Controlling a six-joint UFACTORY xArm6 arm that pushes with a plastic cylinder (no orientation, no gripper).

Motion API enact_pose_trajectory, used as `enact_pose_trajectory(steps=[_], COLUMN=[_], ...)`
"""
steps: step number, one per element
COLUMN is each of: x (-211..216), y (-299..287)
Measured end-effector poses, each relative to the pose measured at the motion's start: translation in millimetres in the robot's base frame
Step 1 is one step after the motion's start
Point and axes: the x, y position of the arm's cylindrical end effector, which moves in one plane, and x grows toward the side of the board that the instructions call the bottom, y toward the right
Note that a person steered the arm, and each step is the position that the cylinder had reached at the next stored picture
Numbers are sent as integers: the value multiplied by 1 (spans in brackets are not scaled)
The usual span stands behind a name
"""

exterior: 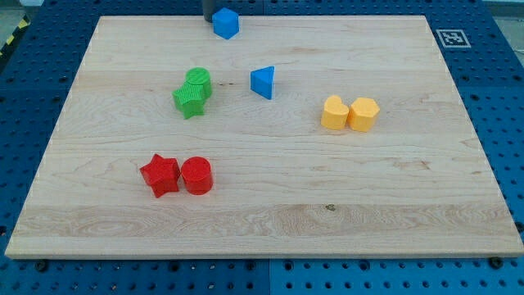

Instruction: Slide blue cube closer to blue triangle

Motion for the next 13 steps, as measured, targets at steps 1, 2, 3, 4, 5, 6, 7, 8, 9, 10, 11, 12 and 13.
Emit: enact_pose_trajectory(steps=[1,2,3,4,5,6,7,8,9,10,11,12,13], x=[3,30,54,71,71,71,83,99,99,99,99,99,99], y=[9,53,53,53,55,65,65,65,65,65,65,65,65])
